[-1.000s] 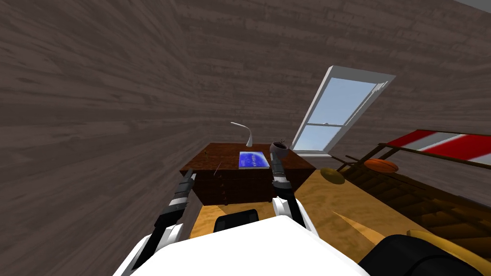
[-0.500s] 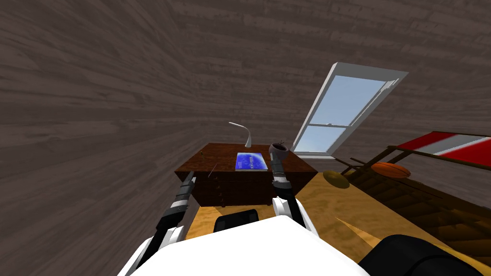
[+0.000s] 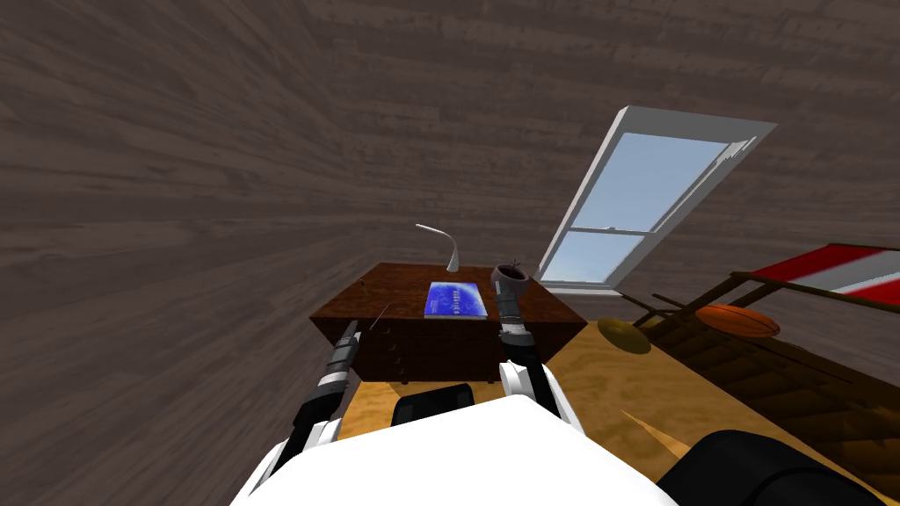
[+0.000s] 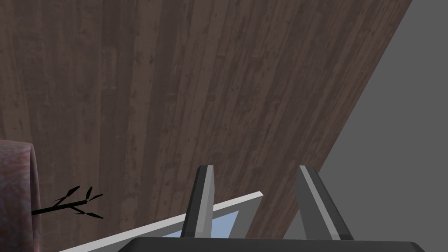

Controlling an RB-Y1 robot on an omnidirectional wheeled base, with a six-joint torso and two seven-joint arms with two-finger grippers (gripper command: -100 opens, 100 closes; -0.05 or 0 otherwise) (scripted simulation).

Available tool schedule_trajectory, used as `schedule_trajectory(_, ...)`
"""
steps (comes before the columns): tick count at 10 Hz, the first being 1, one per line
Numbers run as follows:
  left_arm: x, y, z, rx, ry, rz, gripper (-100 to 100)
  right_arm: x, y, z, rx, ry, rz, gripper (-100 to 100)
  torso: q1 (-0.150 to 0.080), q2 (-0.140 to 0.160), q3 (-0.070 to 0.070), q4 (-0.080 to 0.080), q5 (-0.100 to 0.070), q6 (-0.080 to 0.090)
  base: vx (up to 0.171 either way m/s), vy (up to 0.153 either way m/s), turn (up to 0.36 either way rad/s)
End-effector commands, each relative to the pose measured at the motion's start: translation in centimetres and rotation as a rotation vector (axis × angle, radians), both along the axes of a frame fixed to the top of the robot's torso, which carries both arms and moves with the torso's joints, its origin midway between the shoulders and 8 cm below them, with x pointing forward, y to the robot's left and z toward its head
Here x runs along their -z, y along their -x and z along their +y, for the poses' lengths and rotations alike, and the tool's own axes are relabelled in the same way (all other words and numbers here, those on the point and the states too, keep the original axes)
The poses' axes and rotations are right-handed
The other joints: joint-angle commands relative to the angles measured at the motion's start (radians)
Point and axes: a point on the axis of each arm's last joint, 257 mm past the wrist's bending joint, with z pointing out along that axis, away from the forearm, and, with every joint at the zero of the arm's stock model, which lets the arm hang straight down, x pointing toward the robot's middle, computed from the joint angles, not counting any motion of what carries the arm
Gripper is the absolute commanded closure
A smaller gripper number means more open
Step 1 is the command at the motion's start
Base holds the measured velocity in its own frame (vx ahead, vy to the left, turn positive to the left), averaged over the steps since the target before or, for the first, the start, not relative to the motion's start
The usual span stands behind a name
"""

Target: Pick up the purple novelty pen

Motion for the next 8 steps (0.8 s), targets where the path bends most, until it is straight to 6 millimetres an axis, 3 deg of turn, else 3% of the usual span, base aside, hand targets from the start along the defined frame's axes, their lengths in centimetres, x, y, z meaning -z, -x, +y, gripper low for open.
schedule_trajectory(1,1.3,0.2,-0.3,-0.014,0.023,0.018,-100,0.0,0.0,0.0,0.0,0.0,0.0,0,0.0,0.0,0.0,0.0,0.0,0.0,0.035,-0.089,0.04)
schedule_trajectory(4,3.2,0.4,-1.6,-0.038,0.083,0.038,-100,0.0,0.0,0.0,0.0,0.0,0.0,0,0.001,0.001,0.001,0.0,0.0,0.0,0.023,-0.068,0.025)
schedule_trajectory(6,3.3,0.5,-1.8,-0.04,0.09,0.04,-100,0.0,0.0,0.0,0.0,0.0,0.0,0,0.003,0.002,0.001,0.0,0.001,0.0,0.004,-0.025,0.007)
schedule_trajectory(7,3.4,0.5,-1.9,-0.041,0.091,0.039,0,0.0,0.0,0.0,0.0,0.0,0.0,0,0.005,0.002,0.001,0.001,0.001,0.0,0.0,0.0,0.0)
schedule_trajectory(8,3.2,-0.4,-1.4,-0.054,0.09,0.038,-100,0.0,0.0,0.0,0.0,0.0,0.0,0,0.006,0.003,0.002,0.001,0.001,0.0,-0.02,0.007,-0.083)
